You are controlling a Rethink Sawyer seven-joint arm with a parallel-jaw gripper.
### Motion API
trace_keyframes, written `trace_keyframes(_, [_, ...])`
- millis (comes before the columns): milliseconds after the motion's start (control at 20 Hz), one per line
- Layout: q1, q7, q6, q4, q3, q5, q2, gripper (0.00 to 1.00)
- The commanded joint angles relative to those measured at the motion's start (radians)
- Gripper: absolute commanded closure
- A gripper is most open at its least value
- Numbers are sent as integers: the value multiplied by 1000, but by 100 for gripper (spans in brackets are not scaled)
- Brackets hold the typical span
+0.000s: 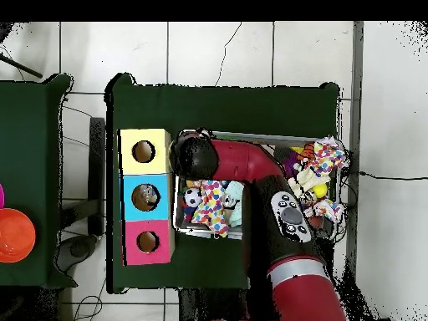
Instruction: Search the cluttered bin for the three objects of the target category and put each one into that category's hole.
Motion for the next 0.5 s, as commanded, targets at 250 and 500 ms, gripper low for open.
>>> trace_keyframes(250, [-144,49,-70,88,119,-55,62,100])
trace_keyframes(500, [-167,53,-75,91,132,-80,76,100])
